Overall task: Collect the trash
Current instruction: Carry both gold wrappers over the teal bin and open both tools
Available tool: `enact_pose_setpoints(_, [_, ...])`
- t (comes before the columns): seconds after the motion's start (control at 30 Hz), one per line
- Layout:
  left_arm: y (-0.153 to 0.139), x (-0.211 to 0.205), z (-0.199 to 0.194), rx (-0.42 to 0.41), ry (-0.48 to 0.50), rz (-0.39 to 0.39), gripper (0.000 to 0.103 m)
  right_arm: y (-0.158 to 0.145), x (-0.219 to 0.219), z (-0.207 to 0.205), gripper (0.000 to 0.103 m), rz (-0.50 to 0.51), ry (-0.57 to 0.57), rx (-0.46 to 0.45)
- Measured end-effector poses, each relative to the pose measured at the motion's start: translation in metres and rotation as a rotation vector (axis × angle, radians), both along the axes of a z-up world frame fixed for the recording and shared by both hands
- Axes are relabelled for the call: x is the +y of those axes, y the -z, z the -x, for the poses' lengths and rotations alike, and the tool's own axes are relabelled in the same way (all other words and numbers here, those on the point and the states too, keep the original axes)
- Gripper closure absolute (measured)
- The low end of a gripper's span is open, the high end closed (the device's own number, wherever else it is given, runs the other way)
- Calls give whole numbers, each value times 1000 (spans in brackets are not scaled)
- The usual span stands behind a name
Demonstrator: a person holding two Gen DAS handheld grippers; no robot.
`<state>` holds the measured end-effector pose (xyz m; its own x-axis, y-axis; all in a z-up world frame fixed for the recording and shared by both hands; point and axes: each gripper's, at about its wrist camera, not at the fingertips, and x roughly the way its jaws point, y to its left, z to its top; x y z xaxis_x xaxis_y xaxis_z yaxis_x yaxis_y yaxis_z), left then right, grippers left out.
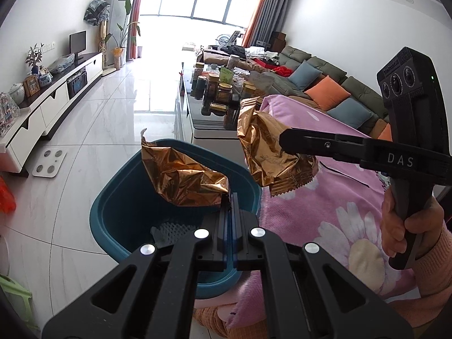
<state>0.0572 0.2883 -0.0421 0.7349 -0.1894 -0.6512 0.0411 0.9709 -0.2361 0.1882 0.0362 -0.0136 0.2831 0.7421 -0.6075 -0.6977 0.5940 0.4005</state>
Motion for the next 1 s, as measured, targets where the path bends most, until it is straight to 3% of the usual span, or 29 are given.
enact_pose_setpoints(0.4, [33, 0, -41, 71, -9, -15, 101, 29, 44, -14, 78, 120, -3, 33])
enact_pose_setpoints(0.57, [45, 2, -51, 96, -25, -8, 100, 31, 48, -17, 65, 139, 15, 40])
enact_pose_setpoints(1.0, [65, 7, -62, 120, -86, 35, 82, 27, 25, -11, 65, 112, 33, 52])
